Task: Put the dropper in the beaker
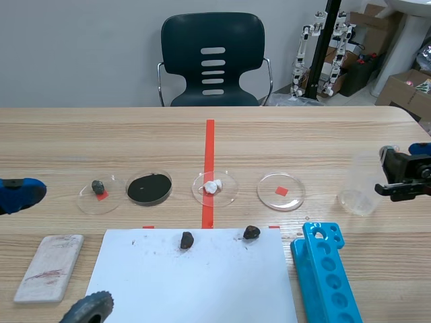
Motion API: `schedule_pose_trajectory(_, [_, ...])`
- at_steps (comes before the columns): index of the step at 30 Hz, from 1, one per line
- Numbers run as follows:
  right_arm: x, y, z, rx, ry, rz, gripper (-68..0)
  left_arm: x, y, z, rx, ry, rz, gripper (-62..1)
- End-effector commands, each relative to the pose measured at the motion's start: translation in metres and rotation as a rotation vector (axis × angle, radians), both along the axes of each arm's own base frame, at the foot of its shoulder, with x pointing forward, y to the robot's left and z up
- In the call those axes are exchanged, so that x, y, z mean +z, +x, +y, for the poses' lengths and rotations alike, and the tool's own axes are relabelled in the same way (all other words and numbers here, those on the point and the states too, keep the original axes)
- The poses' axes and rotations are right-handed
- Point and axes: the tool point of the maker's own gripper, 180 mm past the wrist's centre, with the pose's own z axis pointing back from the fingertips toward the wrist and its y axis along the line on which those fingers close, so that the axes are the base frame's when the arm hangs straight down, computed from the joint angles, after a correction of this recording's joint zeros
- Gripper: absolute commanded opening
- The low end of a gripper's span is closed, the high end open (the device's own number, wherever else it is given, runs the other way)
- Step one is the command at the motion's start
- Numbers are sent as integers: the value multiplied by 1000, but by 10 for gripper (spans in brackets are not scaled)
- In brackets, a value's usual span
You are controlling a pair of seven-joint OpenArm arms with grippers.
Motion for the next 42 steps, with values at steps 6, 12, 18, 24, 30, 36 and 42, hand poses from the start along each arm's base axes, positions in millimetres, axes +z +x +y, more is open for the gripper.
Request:
schedule_pose_trajectory(6, [16,8,-1,1,0,-55,-59,4,0,1,12,-20,-8,14])
schedule_pose_trajectory(12, [16,8,-1,1,0,-55,-20,4,0,1,12,-20,-8,14])
schedule_pose_trajectory(18, [16,8,-1,1,0,-54,-20,4,0,1,12,-20,-8,14])
schedule_pose_trajectory(24, [16,8,-1,1,0,-54,-20,4,0,1,12,-20,-8,14])
schedule_pose_trajectory(30, [16,8,-1,1,0,-54,-20,4,0,1,12,-20,-8,14])
schedule_pose_trajectory(36, [16,8,-1,1,0,-54,-20,4,0,1,12,-20,-8,14])
schedule_pose_trajectory(42, [16,8,-1,1,0,-54,-20,4,0,1,12,-20,-8,14])
